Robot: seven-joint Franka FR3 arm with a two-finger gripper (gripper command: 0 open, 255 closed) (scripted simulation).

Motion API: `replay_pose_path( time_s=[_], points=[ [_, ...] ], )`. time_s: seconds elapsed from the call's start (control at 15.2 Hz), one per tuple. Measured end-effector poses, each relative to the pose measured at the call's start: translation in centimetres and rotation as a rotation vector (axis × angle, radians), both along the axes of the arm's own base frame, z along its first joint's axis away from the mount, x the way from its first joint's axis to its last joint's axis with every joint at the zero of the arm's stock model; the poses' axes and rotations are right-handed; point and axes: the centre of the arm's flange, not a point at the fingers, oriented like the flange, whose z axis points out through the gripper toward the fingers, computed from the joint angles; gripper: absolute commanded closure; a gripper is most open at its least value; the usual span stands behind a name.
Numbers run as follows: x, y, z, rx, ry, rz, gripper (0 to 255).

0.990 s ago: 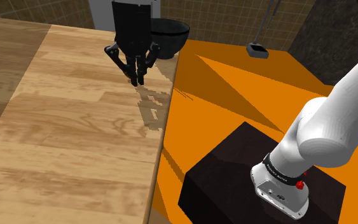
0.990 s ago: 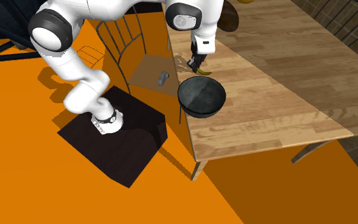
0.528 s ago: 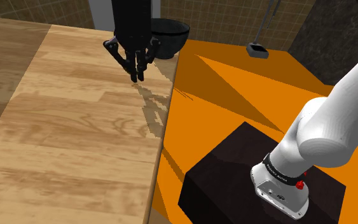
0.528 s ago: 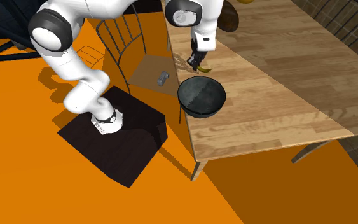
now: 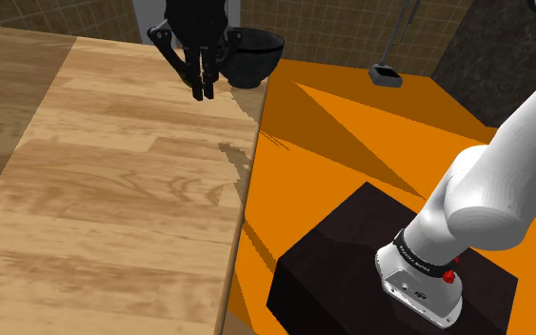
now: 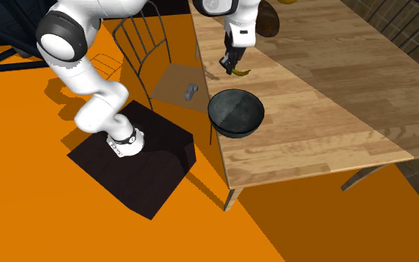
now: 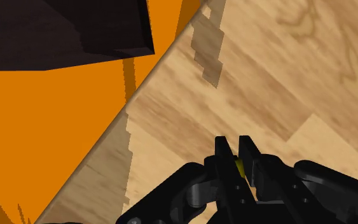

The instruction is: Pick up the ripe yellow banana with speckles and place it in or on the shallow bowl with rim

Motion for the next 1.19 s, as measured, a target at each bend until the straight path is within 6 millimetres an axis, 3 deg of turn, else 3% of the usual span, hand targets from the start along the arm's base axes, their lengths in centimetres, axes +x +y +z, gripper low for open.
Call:
replay_pose_path(
  time_s=[1.19],
  points=[
    [0.0, -0.1, 9.5, 0.000, 0.000, 0.000, 255]
  ],
)
